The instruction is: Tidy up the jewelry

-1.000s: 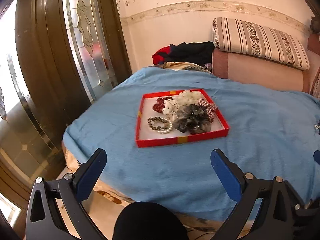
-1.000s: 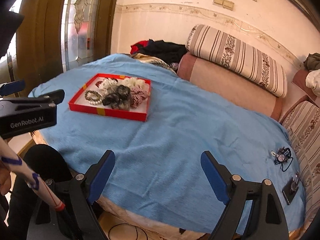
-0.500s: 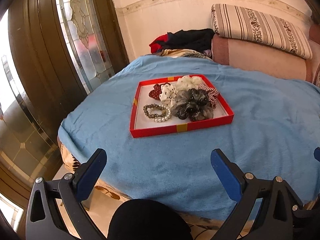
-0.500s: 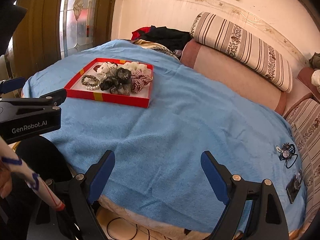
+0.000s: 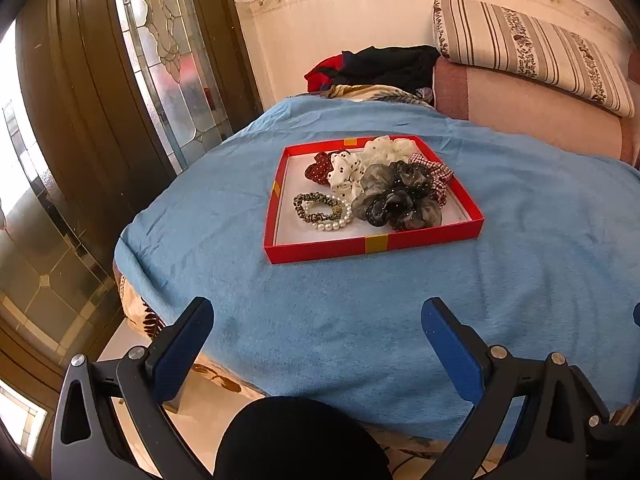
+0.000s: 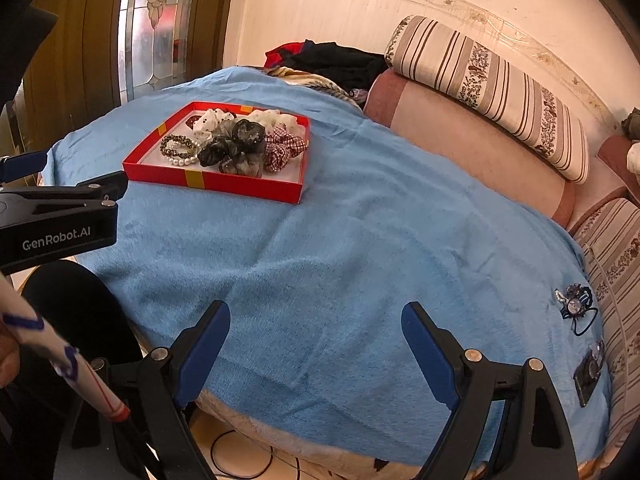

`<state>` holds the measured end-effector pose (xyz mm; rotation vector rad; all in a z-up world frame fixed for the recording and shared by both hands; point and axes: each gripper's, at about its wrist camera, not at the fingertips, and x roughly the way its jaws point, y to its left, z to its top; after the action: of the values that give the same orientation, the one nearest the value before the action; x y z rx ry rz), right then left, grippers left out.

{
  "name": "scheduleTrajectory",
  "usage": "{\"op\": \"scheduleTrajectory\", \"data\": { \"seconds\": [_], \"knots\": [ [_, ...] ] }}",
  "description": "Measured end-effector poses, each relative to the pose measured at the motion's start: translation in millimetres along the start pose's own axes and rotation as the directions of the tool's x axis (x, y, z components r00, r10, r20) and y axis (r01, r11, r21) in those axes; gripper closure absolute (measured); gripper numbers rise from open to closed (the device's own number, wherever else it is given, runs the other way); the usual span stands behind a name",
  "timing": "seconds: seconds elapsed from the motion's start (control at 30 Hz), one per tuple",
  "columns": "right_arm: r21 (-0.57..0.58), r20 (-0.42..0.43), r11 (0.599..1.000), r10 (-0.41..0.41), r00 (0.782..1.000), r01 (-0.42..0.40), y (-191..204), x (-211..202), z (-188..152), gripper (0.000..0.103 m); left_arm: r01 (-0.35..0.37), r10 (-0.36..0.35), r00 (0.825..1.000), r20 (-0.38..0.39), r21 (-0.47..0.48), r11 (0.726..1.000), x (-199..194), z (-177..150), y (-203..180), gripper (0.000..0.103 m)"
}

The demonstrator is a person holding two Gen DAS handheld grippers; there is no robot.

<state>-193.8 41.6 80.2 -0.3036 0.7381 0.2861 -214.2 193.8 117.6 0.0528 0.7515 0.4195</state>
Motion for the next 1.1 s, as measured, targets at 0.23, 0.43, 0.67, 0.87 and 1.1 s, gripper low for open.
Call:
{"op": "scheduleTrajectory", "data": {
  "seconds": [0.23,0.43,0.67,0.87,1.1],
  "knots": [
    [-0.003,-0.01,1.0,-0.002,1.0,0.002,1.0,2.2,-1.4,0.012,0.0,0.0,1.0,-0.011,-0.009,1.0,5.2,-1.1,3.1,0.0],
    [-0.004,-0.012,1.0,-0.004,1.0,0.004,2.3,3.2,-1.7,0.012,-0.001,0.001,1.0,-0.011,-0.011,1.0,5.9,-1.4,3.9,0.0],
    [-0.005,-0.016,1.0,-0.003,1.0,0.003,3.5,4.7,-2.1,0.012,-0.004,0.003,1.0,-0.01,-0.015,1.0,6.3,-1.8,6.4,0.0],
    [-0.008,-0.015,1.0,-0.003,1.0,0.003,4.8,4.9,-2.6,0.012,-0.006,0.006,1.0,-0.007,-0.023,1.0,6.2,-1.7,9.0,0.0],
    [-0.008,-0.015,1.0,-0.004,1.0,0.004,5.4,5.0,-3.1,0.012,-0.007,0.007,1.0,-0.006,-0.027,1.0,5.4,-1.9,9.8,0.0]
  ]
}}
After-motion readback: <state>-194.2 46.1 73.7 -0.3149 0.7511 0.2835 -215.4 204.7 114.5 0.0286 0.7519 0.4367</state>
